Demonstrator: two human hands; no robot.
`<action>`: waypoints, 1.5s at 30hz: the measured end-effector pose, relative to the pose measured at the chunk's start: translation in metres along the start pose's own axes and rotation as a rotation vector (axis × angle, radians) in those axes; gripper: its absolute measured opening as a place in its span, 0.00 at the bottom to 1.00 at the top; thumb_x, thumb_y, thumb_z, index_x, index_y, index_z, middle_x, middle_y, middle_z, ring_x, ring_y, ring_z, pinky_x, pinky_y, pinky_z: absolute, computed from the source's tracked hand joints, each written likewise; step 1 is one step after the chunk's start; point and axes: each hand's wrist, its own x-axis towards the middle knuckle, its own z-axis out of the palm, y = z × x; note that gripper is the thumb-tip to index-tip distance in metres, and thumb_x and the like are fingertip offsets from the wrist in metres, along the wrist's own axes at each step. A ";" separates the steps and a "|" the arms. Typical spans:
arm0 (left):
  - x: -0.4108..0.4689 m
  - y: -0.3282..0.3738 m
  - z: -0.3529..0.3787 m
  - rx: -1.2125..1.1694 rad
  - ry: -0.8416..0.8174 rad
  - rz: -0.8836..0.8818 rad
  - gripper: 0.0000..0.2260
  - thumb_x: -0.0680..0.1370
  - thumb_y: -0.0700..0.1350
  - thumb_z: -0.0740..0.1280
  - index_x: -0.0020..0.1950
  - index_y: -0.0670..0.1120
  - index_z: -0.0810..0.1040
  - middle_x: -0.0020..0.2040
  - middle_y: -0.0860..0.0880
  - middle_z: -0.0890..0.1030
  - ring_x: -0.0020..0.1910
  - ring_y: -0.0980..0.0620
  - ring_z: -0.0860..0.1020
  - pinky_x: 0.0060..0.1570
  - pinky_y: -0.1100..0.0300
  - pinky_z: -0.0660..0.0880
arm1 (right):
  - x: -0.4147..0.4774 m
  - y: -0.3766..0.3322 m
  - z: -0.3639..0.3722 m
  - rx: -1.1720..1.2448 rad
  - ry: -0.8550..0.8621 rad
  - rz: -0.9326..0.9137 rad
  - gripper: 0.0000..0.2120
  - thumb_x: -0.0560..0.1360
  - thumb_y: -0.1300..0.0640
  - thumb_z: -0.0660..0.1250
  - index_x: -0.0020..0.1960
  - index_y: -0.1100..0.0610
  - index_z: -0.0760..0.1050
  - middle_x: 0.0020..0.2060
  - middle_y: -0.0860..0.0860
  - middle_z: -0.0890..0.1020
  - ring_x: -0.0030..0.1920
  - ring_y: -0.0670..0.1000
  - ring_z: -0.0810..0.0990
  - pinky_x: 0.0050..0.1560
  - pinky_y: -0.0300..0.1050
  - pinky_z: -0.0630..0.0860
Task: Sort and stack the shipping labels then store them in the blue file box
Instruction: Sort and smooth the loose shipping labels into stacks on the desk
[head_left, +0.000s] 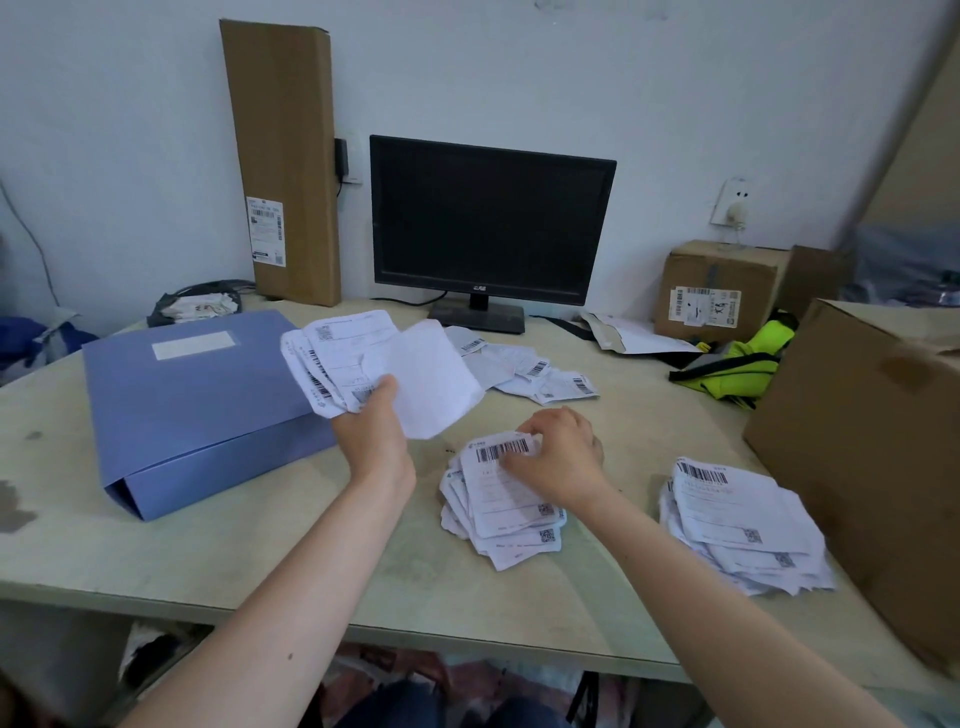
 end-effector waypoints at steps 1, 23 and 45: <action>0.000 -0.001 -0.001 0.023 -0.025 -0.018 0.20 0.76 0.33 0.66 0.67 0.47 0.74 0.61 0.52 0.79 0.59 0.51 0.78 0.64 0.50 0.73 | -0.001 -0.001 0.001 0.080 0.036 -0.023 0.24 0.70 0.47 0.73 0.64 0.48 0.71 0.66 0.47 0.69 0.72 0.50 0.60 0.72 0.50 0.58; -0.008 -0.007 0.003 0.140 -0.393 -0.264 0.08 0.81 0.40 0.62 0.59 0.44 0.75 0.53 0.43 0.83 0.49 0.46 0.83 0.45 0.54 0.82 | 0.006 -0.010 -0.037 1.109 0.319 0.094 0.06 0.76 0.62 0.68 0.52 0.55 0.80 0.45 0.49 0.86 0.39 0.41 0.83 0.39 0.31 0.77; -0.018 -0.015 0.001 0.597 -0.682 -0.147 0.06 0.77 0.47 0.70 0.52 0.49 0.82 0.46 0.47 0.86 0.46 0.50 0.84 0.42 0.55 0.81 | 0.007 -0.010 -0.033 -0.071 0.344 -0.560 0.03 0.65 0.56 0.61 0.35 0.55 0.70 0.41 0.45 0.79 0.50 0.50 0.75 0.59 0.46 0.67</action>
